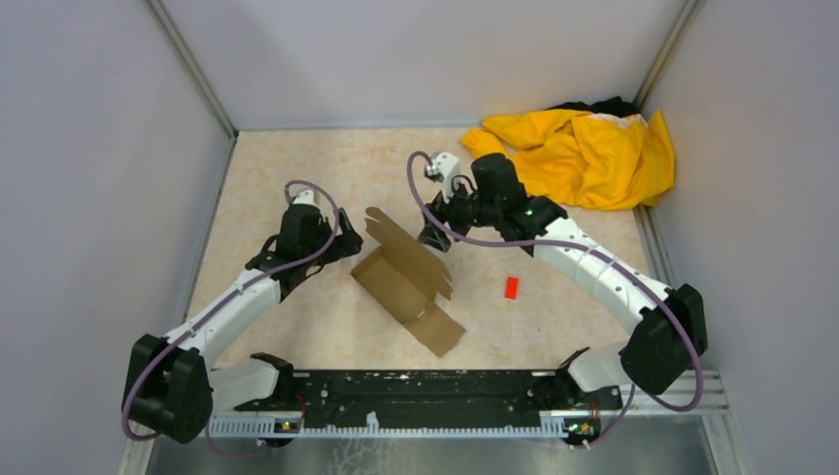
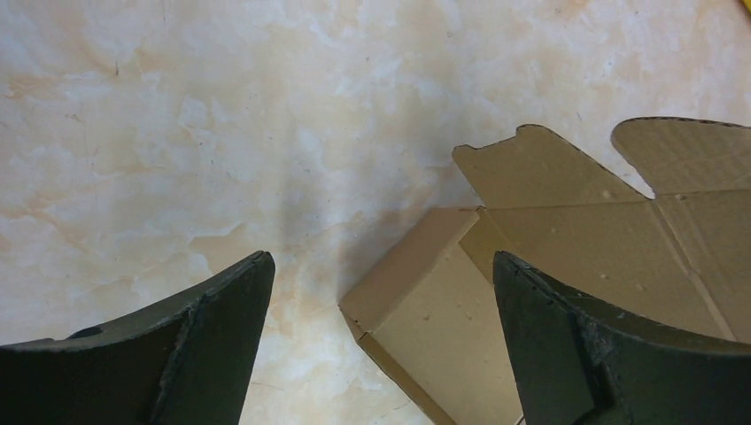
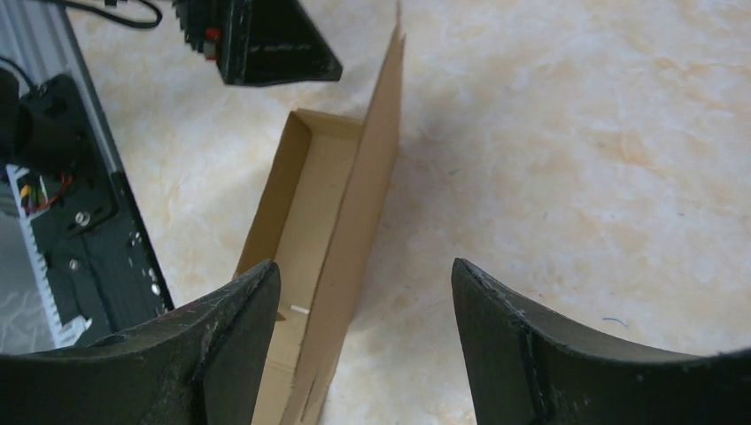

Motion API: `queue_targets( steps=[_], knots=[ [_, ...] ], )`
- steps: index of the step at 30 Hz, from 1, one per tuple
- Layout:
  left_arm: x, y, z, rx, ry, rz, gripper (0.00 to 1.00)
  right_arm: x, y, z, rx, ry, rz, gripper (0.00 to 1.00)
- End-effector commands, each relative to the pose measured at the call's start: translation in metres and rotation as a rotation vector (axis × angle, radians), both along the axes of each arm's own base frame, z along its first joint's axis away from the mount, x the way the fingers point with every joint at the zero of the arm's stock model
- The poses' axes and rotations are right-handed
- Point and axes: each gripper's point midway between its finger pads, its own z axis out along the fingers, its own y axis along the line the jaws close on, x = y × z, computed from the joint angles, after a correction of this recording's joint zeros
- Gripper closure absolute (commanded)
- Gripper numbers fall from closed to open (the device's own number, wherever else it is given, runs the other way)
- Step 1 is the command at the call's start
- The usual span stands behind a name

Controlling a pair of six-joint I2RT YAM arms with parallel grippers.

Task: Fold the paper box

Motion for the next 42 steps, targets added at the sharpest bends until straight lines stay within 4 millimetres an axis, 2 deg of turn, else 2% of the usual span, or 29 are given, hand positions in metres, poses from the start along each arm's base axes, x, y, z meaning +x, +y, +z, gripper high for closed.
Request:
queue_targets(
  steps=[1, 5, 8, 12, 16, 21, 23, 25, 29, 35, 42],
  knots=[
    [-0.001, -0.002, 0.015, -0.027, -0.039, -0.011, 0.01, -0.013, 0.021, 0.002, -0.023, -0.048, 0.111, 0.30],
    [-0.003, -0.002, 0.016, -0.034, -0.039, -0.011, 0.01, -0.014, 0.031, -0.016, -0.099, -0.035, 0.120, 0.31],
    [-0.005, -0.001, 0.017, -0.040, -0.039, -0.007, 0.01, -0.010, 0.037, -0.027, -0.154, -0.038, 0.110, 0.36],
    [-0.007, 0.001, 0.019, -0.039, -0.047, 0.000, 0.01, -0.005, 0.046, -0.035, -0.184, -0.042, 0.109, 0.54],
    [-0.007, 0.001, 0.021, -0.042, -0.053, 0.002, 0.01, 0.003, 0.050, -0.045, -0.238, -0.055, 0.097, 0.65],
    [-0.008, -0.001, 0.020, -0.052, -0.056, -0.004, 0.01, 0.013, 0.053, -0.050, -0.289, -0.068, 0.096, 0.82],
    [-0.008, -0.002, 0.018, -0.055, -0.052, -0.007, 0.01, 0.018, 0.053, -0.052, -0.314, -0.077, 0.092, 0.85],
    [-0.008, -0.004, 0.017, -0.062, -0.051, -0.014, 0.01, 0.025, 0.053, -0.053, -0.345, -0.090, 0.091, 0.94],
    [-0.007, -0.006, 0.015, -0.067, -0.049, -0.022, 0.01, 0.040, 0.051, -0.055, -0.409, -0.132, 0.073, 0.97],
    [-0.004, -0.008, 0.015, -0.070, -0.055, -0.029, 0.01, 0.069, 0.050, -0.039, -0.455, -0.264, 0.026, 0.99],
    [-0.001, -0.007, -0.004, -0.053, -0.028, -0.025, 0.01, 0.081, 0.067, -0.035, -0.440, -0.378, 0.114, 0.98]
  ],
)
